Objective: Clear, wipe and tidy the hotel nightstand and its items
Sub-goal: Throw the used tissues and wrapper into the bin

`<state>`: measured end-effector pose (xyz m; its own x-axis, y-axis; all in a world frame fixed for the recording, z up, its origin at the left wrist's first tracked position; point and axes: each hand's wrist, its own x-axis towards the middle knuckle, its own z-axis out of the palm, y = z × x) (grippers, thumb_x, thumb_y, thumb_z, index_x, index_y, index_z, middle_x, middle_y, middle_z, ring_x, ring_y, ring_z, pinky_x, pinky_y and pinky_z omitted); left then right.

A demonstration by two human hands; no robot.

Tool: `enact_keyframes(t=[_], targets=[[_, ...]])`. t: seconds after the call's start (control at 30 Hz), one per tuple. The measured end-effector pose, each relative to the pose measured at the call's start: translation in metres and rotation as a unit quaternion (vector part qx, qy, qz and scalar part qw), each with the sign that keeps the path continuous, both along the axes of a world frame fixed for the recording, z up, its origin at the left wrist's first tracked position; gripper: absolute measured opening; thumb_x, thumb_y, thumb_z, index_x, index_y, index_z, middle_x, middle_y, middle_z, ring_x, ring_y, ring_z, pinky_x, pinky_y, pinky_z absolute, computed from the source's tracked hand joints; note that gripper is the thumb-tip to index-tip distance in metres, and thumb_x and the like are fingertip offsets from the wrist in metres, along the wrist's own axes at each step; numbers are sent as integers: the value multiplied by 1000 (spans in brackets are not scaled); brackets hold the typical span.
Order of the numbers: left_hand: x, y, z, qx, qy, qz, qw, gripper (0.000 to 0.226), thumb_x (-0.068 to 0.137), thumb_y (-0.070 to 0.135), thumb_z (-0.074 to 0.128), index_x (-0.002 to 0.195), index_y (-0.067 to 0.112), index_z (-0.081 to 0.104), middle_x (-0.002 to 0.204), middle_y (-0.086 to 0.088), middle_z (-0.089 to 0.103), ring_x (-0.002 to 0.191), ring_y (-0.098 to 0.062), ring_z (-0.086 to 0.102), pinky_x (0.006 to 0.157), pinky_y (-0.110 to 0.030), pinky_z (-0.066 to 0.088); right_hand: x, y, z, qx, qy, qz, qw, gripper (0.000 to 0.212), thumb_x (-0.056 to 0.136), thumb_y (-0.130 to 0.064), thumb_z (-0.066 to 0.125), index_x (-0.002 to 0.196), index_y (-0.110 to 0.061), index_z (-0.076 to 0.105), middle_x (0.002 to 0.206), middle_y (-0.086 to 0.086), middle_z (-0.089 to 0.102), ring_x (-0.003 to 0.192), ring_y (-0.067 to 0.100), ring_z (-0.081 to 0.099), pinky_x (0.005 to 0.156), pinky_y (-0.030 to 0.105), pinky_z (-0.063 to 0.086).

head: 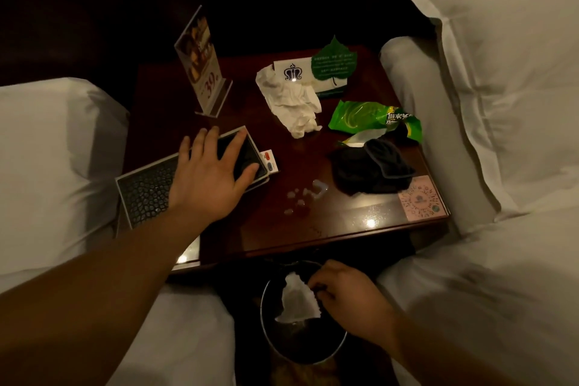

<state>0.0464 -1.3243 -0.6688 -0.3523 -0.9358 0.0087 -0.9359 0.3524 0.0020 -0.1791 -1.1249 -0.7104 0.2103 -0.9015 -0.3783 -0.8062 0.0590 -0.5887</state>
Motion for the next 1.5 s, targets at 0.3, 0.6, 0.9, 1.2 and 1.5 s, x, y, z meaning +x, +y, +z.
enact_keyframes(t=[0.3,0.6,0.9,1.2,1.5], targets=[[3,3,6,-4,31,-16,999,63,100,59,23,148,22,40,141,-23,43,126,-39,42,113,-54,34,-9,-109,108,-256,-72,-130,955,19,85,-17,63,100,-28,68,89,-11,66,75,3,60,68,16,47],[1,2,7,-8,16,-6,1000,64,97,62,23,146,26,42,140,-18,46,126,-37,45,112,-54,35,-2,-241,84,-195,174,-75,962,52,85,-29,68,133,-20,51,123,15,50,103,36,58,82,39,51],[1,1,7,-7,10,-5,1000,64,96,63,23,146,28,40,142,-17,46,128,-37,45,113,-54,34,-14,-217,74,-236,100,-131,958,24,84,-21,70,105,-10,68,105,11,62,92,26,60,70,28,41],[0,4,11,-1,1,-4,1000,65,96,62,23,147,25,40,142,-18,46,127,-38,45,111,-54,34,-15,-103,120,-201,-167,-220,940,11,76,-34,73,82,-28,65,80,-7,64,70,12,62,63,32,54],[-2,5,10,-9,4,-6,1000,65,96,61,24,146,23,41,139,-21,46,124,-40,46,109,-56,36,10,-13,24,57,7,67,996,22,83,-22,64,105,-23,67,120,-6,54,115,10,51,90,9,33]])
